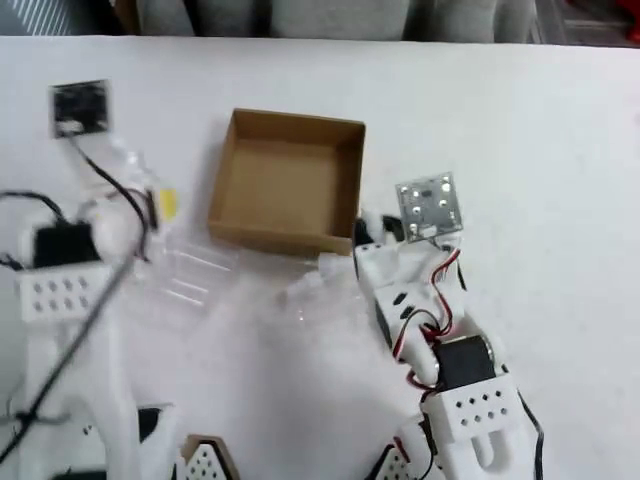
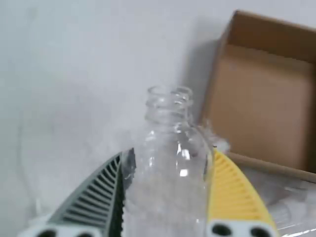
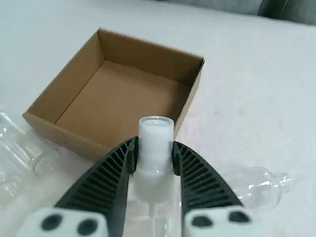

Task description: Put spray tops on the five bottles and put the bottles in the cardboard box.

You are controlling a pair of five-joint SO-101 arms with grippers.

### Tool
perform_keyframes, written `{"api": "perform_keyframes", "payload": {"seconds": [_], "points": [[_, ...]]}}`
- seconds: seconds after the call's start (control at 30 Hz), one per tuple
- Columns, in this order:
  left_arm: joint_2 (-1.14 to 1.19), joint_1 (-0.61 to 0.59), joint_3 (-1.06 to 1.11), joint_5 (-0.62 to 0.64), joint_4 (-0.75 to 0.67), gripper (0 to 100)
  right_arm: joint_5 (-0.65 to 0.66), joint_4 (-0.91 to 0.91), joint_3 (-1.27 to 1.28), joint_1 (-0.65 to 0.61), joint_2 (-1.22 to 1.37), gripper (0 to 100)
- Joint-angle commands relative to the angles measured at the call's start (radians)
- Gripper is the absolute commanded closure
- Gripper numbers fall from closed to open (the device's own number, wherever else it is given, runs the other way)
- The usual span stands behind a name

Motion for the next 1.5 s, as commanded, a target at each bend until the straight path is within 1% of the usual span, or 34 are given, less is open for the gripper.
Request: {"api": "perform_keyframes", "payload": {"seconds": [0.0, 0.1, 0.2, 0.23, 0.33, 0.43, 0.57, 0.77, 0.83, 0.9, 1.0, 1.17, 1.47], "points": [[-0.254, 0.191, 0.149, -0.003, -0.173, 97, 0.006, -0.163, -0.015, 0.071, -0.044, 98.3], [-0.39, 0.263, 0.298, -0.003, -0.281, 97, 0.006, -0.272, -0.029, 0.099, -0.117, 98.3], [-0.513, 0.309, 0.446, -0.008, -0.404, 97, 0.003, -0.26, -0.097, 0.088, -0.205, 98.3], [-0.55, 0.325, 0.489, -0.008, -0.44, 97, -0.005, -0.252, -0.129, 0.068, -0.226, 98.3], [-0.651, 0.364, 0.597, -0.003, -0.548, 98, -0.089, -0.217, -0.247, -0.013, -0.262, 98.3], [-0.734, 0.404, 0.68, -0.003, -0.608, 98, -0.118, -0.206, -0.381, -0.11, -0.243, 98.3], [-0.848, 0.444, 0.772, -0.009, -0.649, 98, -0.12, -0.206, -0.554, -0.237, -0.153, 98.3], [-1.092, 0.519, 0.911, -0.009, -0.669, 98, -0.123, -0.213, -0.775, -0.326, 0.036, 98.3], [-1.179, 0.542, 0.961, -0.009, -0.666, 98, -0.123, -0.214, -0.824, -0.366, 0.082, 98.3], [-1.214, 0.552, 0.985, -0.009, -0.669, 98, -0.123, -0.214, -0.852, -0.407, 0.116, 98.3], [-1.193, 0.55, 0.99, -0.009, -0.669, 98, -0.123, -0.255, -0.855, -0.45, 0.154, 98.3], [-1.193, 0.55, 0.991, -0.009, -0.666, 98, -0.123, -0.404, -0.787, -0.453, 0.209, 98.3], [-1.193, 0.544, 0.991, -0.009, -0.666, 98, -0.123, -0.561, -0.667, -0.453, 0.274, 98.3]]}}
